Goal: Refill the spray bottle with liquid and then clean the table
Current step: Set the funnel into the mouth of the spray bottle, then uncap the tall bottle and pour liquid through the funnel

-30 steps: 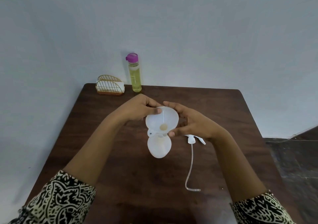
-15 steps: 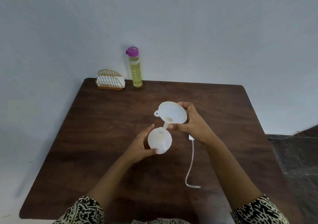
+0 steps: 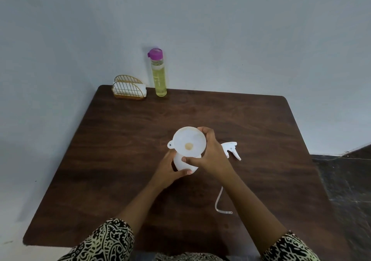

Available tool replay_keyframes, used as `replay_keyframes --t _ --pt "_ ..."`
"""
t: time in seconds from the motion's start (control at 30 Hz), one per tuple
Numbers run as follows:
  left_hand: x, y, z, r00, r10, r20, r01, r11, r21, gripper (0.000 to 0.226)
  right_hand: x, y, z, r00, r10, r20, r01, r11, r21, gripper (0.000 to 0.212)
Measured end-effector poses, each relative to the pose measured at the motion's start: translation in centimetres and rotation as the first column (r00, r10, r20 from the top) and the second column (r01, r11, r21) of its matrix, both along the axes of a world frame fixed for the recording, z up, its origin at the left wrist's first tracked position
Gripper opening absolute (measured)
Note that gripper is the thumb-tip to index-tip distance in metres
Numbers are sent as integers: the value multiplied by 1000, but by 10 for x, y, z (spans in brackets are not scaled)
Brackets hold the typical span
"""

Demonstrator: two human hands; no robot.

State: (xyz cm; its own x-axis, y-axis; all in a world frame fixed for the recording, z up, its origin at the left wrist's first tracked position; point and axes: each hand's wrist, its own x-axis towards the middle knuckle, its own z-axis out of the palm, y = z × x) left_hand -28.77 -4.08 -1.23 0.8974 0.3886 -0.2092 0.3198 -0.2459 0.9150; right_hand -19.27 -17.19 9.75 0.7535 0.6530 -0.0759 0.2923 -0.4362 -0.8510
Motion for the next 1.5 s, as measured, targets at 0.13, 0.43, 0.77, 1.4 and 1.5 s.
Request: replay_keyframes --t 0.13,0.43,0.77,1.4,1.5 --pt "0 1 0 1000 8 -3 -8 1000 -29 76 -4 5 1 999 -21 31 22 999 -34 86" --pt "1 4 -3 1000 -18 -8 18 1000 -26 83 -12 6 7 995 -3 103 18 989 -146 111" --pt "-17 47 21 992 96 -84 -101 994 -49 104 17 -5 53 991 -111 -75 119 988 102 108" --pt "219 228 130 910 385 153 -401 911 93 83 225 270 -14 980 164 112 -151 982 -115 74" --pt "225 237 110 912 368 182 -378 926 19 71 228 283 -27 976 164 146 -149 983 -109 65"
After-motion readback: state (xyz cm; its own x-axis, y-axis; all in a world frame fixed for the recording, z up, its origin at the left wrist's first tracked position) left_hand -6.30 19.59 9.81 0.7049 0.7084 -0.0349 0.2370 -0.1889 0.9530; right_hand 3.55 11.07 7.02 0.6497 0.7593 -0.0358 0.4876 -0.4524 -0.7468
